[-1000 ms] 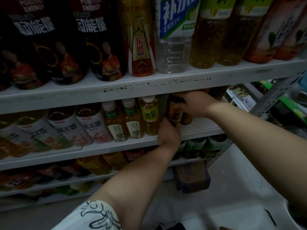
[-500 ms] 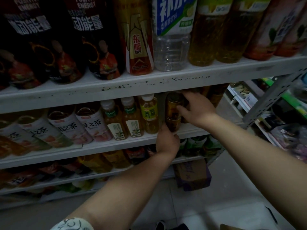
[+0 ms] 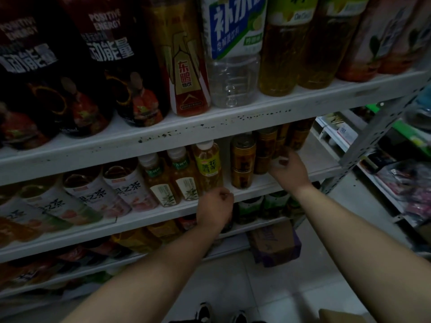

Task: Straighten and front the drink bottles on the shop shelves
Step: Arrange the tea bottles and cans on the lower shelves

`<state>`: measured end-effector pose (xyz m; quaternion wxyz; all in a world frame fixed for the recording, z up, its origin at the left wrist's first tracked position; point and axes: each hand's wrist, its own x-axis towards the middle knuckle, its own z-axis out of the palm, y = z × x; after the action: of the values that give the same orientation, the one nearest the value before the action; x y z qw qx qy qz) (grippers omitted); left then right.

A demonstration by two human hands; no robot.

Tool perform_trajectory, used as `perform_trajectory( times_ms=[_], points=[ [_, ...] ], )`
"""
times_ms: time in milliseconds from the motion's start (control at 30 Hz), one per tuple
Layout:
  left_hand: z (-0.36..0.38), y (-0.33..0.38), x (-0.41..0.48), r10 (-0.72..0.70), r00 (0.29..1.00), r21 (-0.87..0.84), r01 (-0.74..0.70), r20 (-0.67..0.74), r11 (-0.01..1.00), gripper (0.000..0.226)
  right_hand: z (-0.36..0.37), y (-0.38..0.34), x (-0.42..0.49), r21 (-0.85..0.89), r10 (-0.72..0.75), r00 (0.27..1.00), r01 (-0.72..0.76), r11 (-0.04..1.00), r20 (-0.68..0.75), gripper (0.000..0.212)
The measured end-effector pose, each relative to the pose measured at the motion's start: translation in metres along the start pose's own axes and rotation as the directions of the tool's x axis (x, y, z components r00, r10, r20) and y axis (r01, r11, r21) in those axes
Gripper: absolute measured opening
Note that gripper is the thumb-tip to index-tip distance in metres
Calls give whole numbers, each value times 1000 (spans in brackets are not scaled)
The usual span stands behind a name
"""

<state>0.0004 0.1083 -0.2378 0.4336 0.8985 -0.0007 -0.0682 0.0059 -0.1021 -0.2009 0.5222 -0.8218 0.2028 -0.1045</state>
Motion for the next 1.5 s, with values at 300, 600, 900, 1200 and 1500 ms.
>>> perform_trajectory(
  times_ms=[300, 600, 900, 1200, 1500],
  points=[
    [17, 20, 2, -3, 999, -12, 3, -33, 1000, 18, -4, -8, 35, -17, -195, 951, 205, 979, 241, 66],
    [55, 45, 2, -184, 972, -41, 180, -146, 983, 39, -10, 12, 49, -160, -244, 926, 298, 941, 288, 50],
    [73, 59, 8, -256, 913, -78, 244, -316, 967, 63, -18, 22, 41, -108, -344, 885, 394, 913, 314, 52],
    [80, 52, 9, -163, 919, -117, 129, -359, 985, 57, -22, 27, 39, -86, -311, 875, 366, 927, 372, 66],
    [79, 46, 11, -109, 916, -76, 86, -385, 993, 52, -17, 28, 44, -85, -294, 879, 348, 933, 376, 63]
  ],
)
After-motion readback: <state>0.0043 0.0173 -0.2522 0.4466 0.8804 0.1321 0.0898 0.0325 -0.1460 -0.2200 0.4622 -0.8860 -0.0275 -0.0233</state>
